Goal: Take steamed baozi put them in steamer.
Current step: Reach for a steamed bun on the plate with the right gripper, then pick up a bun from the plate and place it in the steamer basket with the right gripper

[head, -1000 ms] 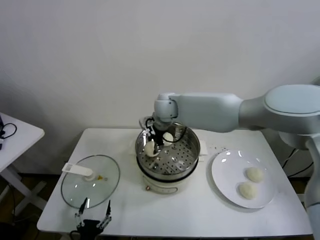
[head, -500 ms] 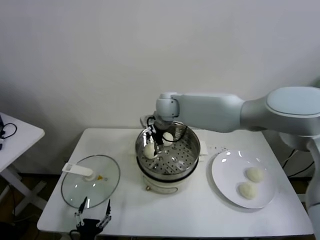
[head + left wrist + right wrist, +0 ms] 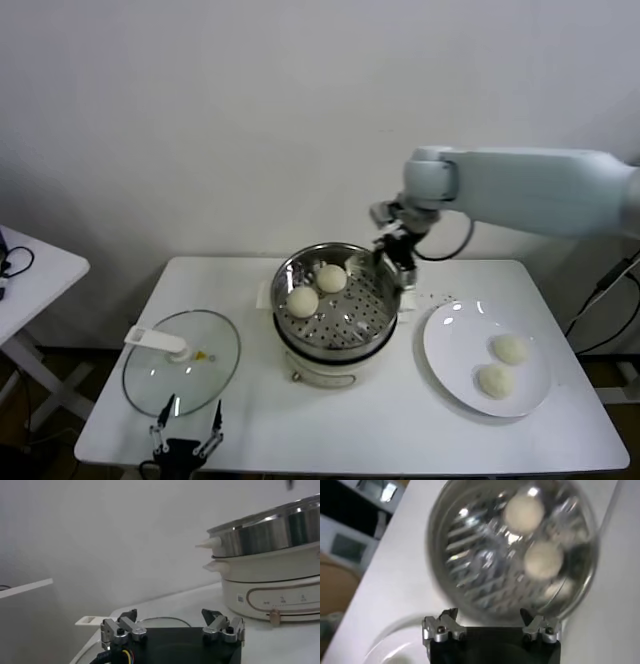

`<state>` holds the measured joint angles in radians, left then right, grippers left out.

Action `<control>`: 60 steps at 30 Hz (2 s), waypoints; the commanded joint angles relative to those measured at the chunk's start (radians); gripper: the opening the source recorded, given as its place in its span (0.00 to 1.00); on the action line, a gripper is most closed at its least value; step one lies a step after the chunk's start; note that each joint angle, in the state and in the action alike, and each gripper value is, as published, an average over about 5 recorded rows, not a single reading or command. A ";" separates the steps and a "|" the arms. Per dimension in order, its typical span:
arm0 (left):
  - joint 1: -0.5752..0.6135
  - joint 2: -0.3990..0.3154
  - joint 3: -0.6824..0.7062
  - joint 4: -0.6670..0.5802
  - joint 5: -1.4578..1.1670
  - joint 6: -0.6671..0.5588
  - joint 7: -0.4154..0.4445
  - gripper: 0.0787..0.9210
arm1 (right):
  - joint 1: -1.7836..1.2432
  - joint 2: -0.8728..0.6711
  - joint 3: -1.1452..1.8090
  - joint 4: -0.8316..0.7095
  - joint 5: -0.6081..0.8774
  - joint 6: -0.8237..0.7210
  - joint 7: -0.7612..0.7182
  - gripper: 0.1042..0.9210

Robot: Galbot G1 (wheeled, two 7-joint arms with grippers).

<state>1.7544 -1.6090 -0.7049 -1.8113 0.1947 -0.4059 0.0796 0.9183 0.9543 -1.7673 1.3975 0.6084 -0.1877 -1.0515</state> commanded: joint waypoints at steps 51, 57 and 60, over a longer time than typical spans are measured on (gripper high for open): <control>0.001 -0.011 0.005 0.023 0.040 0.002 -0.003 0.88 | -0.675 -0.481 0.469 -0.020 -0.510 0.014 0.085 0.72; 0.005 -0.009 0.000 0.024 0.042 0.000 -0.003 0.88 | -0.307 -0.466 0.224 0.035 -0.397 0.104 0.040 0.70; 0.006 -0.011 0.000 0.023 0.046 0.000 -0.002 0.88 | -0.121 -0.429 0.117 0.041 -0.330 0.158 0.017 0.70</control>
<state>1.7581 -1.6090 -0.7051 -1.7886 0.2360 -0.4064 0.0769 0.3584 0.4839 -1.3942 1.3995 0.1420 -0.1393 -0.9879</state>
